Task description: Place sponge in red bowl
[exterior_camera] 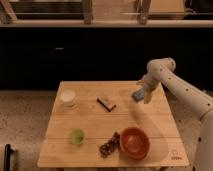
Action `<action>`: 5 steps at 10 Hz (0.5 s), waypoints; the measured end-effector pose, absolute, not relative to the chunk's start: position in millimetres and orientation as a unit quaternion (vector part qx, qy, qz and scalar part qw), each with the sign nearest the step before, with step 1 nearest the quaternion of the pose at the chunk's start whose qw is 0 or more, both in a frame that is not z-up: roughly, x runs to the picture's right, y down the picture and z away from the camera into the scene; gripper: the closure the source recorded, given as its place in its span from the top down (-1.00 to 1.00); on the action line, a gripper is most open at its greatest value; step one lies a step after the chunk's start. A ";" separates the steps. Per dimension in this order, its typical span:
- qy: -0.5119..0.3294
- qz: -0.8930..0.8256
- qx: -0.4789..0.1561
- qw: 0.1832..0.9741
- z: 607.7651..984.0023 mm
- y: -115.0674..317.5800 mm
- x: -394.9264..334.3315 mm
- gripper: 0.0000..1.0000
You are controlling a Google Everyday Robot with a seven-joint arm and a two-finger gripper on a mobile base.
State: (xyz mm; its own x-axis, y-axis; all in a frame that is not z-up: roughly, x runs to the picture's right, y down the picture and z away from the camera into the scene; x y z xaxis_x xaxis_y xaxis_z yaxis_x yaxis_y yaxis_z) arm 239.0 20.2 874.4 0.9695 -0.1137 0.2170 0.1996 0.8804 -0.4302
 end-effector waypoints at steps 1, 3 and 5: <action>-0.094 -0.078 -0.231 0.965 875.7 19.6 242.0 0.60; -0.094 -0.081 -0.232 0.965 880.6 20.0 244.5 0.60; -0.097 -0.090 -0.234 0.963 896.1 20.3 242.1 0.60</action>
State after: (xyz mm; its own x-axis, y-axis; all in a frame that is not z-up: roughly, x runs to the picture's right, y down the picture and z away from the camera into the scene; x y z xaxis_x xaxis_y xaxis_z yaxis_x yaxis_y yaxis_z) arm 242.1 20.3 896.1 0.9650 -0.1279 0.2291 0.2187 0.8745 -0.4330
